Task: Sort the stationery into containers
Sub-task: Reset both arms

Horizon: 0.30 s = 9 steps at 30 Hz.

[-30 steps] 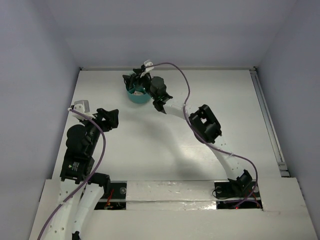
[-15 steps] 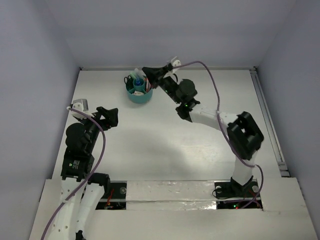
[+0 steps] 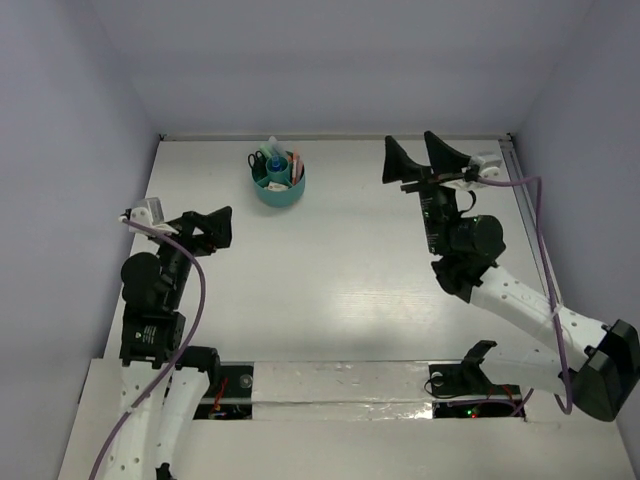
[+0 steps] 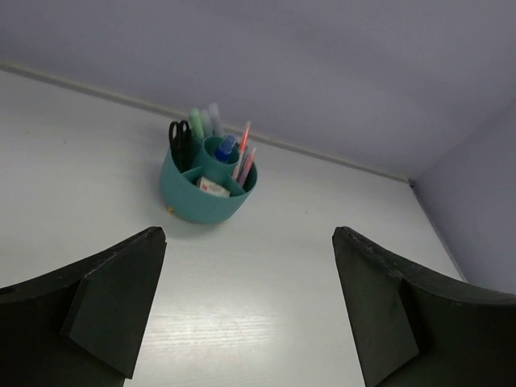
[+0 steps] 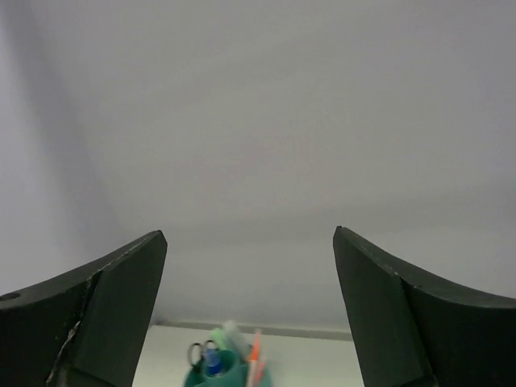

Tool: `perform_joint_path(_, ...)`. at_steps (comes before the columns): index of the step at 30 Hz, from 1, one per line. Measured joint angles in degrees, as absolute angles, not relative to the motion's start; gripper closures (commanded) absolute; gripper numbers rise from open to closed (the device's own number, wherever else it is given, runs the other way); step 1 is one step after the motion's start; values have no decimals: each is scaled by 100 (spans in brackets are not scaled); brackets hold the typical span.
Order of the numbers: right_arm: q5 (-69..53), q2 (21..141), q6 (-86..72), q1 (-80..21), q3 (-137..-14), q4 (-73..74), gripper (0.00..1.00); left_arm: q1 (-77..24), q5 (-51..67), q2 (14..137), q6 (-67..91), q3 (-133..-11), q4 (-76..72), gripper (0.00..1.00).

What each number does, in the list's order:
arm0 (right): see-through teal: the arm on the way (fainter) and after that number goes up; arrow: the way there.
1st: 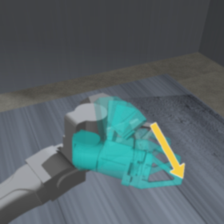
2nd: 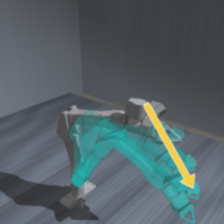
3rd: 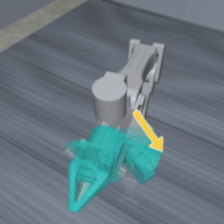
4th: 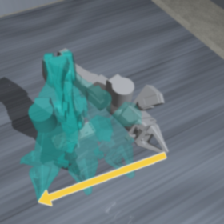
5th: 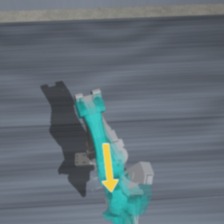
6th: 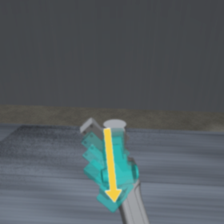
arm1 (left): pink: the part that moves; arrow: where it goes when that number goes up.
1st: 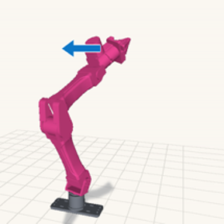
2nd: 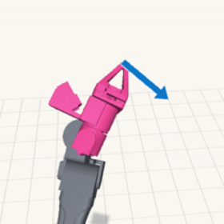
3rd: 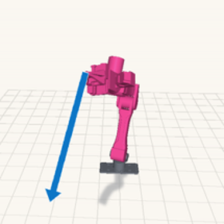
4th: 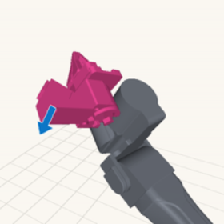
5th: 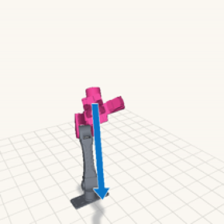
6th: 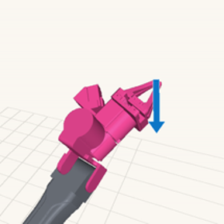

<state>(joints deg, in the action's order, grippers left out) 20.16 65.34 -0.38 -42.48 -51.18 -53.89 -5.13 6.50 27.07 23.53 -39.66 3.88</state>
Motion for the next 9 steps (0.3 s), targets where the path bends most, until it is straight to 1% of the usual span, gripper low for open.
perform_joint_path(4, 2818, 6088, 353, -4244, -4609, -5424, 8, -513, 735, 2615, 2453, -4193, 56, 17)
perform_joint_path(9, 3291, 6029, 764, -4244, -4333, -5304, 8, -513, 808, 2620, 2606, -4329, -436, 16)
